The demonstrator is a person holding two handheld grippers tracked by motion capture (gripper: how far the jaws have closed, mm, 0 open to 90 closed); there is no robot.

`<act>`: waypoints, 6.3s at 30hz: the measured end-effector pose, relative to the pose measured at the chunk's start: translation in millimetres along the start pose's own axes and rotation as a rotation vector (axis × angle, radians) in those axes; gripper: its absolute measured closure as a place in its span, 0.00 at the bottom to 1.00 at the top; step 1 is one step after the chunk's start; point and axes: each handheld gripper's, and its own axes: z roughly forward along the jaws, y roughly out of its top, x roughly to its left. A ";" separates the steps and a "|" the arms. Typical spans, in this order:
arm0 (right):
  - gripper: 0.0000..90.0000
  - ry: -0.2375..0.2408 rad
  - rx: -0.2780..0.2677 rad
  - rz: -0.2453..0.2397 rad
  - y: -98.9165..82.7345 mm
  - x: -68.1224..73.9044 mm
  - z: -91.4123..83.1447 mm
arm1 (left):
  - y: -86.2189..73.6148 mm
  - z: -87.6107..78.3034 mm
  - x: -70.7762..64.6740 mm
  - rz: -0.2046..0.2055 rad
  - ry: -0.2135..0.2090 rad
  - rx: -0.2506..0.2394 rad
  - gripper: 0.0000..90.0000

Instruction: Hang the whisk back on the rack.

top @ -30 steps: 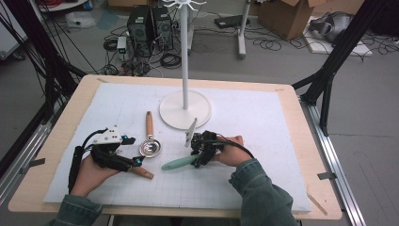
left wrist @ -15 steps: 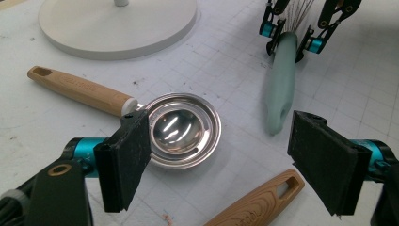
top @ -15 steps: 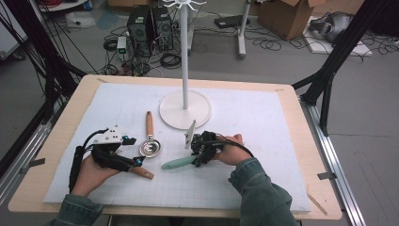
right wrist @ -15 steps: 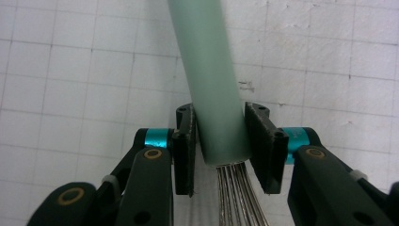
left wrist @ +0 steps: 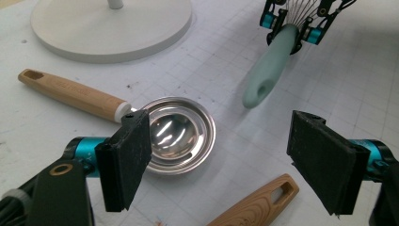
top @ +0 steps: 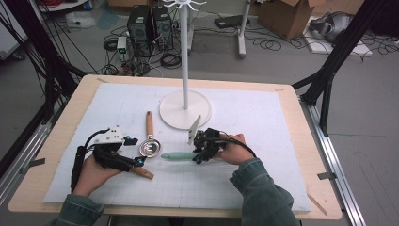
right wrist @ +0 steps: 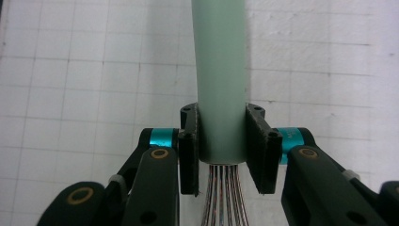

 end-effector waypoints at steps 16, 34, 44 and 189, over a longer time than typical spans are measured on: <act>0.77 -0.050 -0.225 0.110 -8.7 -0.4 -35.7 | 18.4 4.4 0.4 -0.010 -0.063 -0.055 0.30; 0.77 -0.064 -0.476 0.194 -7.4 -1.5 -59.0 | 48.8 12.1 4.5 -0.041 -0.122 -0.112 0.39; 0.77 -0.098 -0.567 0.203 8.3 0.6 -63.1 | 77.5 10.8 9.7 -0.059 -0.171 -0.150 0.43; 0.76 -0.209 -0.921 0.360 70.1 -68.0 -192.3 | -8.5 -34.0 22.2 -0.092 0.114 -0.125 0.10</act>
